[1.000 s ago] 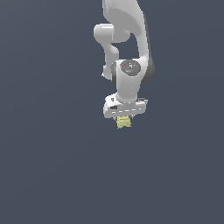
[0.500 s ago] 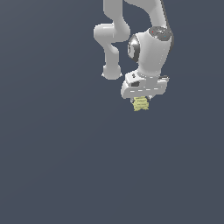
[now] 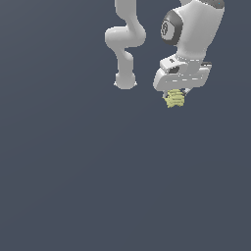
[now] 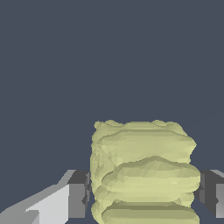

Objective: Pick up the object and move it to a goal position.

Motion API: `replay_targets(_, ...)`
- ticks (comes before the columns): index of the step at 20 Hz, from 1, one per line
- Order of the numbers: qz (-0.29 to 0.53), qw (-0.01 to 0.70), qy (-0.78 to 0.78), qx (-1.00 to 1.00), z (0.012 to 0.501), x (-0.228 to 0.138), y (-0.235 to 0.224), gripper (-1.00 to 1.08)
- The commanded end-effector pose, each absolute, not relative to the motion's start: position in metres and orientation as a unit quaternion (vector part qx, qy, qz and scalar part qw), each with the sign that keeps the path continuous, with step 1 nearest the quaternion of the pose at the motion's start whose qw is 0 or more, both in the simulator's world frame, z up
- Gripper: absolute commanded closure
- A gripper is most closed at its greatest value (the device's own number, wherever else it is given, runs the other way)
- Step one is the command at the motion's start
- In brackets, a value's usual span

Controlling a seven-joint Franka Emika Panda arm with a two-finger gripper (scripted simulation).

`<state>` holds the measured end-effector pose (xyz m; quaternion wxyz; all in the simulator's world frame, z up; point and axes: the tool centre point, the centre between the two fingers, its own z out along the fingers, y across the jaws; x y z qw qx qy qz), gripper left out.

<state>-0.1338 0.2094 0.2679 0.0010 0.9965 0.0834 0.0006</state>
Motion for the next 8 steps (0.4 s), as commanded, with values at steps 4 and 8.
replay_targets(4,0.0,0.0,0.083,0.997,0.286,-0.144,0.228,1.08)
replay_targets(8,0.0,0.0,0.083,0.997,0.288,-0.144,0.231,1.08)
